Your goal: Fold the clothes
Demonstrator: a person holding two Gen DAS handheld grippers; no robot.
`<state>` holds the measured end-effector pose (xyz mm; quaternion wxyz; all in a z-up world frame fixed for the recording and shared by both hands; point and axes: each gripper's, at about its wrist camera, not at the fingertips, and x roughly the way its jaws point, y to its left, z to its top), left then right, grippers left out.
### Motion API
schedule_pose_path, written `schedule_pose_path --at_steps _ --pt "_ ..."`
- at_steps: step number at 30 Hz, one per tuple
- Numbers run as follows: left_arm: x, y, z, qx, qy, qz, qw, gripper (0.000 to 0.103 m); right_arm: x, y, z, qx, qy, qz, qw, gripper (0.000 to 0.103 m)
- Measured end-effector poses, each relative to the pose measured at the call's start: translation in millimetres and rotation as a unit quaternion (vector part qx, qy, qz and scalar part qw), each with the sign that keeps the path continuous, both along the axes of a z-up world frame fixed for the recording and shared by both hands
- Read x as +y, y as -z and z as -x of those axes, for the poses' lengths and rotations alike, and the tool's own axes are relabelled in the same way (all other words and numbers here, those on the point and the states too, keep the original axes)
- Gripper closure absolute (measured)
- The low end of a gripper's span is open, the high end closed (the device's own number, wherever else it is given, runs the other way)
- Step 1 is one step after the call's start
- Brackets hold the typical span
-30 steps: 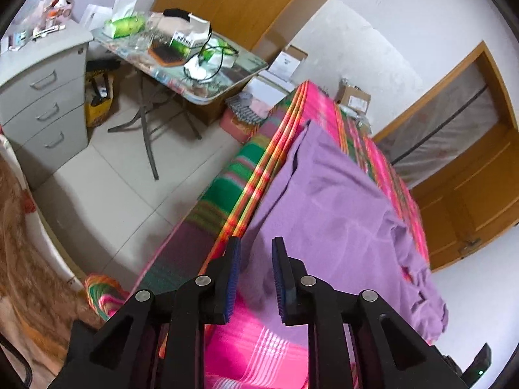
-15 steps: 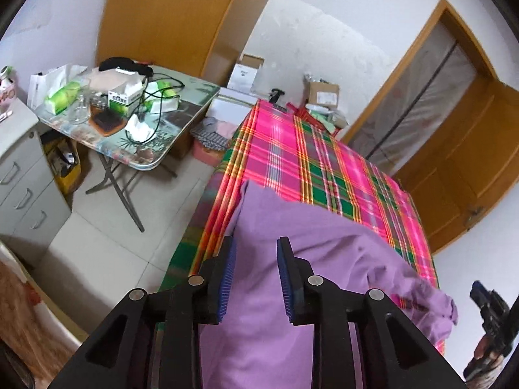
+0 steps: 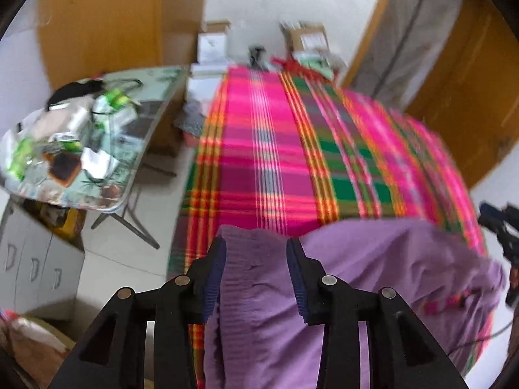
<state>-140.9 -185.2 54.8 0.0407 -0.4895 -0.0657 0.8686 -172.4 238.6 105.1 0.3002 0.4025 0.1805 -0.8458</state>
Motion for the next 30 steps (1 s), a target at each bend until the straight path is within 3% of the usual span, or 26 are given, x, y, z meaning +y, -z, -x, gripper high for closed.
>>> schedule_pose_path --at_steps 4,9,15,19,22,24,26,30 --pt "-3.5 25.3 15.3 -0.036 -0.006 0.024 0.9991 0.063 -3.2 32.3 22.8 -0.059 -0.022 0.009 0.998 0.066" --pt "-6.2 41.5 29.0 -0.059 -0.009 0.025 0.9979 0.063 -11.5 58.3 38.3 -0.079 -0.036 -0.008 0.996 0.065" --pt "-6.1 47.3 34.9 -0.059 -0.008 -0.008 0.9982 0.063 -24.4 78.4 49.8 -0.090 -0.045 -0.030 0.995 0.065" --pt "-9.8 45.0 36.5 -0.059 -0.013 -0.023 0.9979 0.063 -26.8 83.3 53.2 -0.098 -0.051 -0.025 0.994 0.065" --pt "-2.8 44.4 35.5 -0.055 -0.015 -0.011 0.9983 0.063 -27.6 83.3 54.6 -0.101 -0.051 -0.020 0.993 0.064" --pt "0.5 45.3 36.4 -0.053 -0.017 -0.003 0.9985 0.063 -30.8 82.8 53.7 -0.104 -0.055 -0.021 0.993 0.069" --pt "-1.6 46.1 37.4 -0.049 -0.023 -0.009 0.9985 0.064 -35.0 81.9 51.6 -0.110 -0.064 -0.019 0.992 0.091" --pt "-12.6 47.7 37.7 -0.046 -0.037 -0.038 0.9976 0.074 -45.4 80.1 45.4 -0.098 -0.078 -0.035 0.992 0.100"
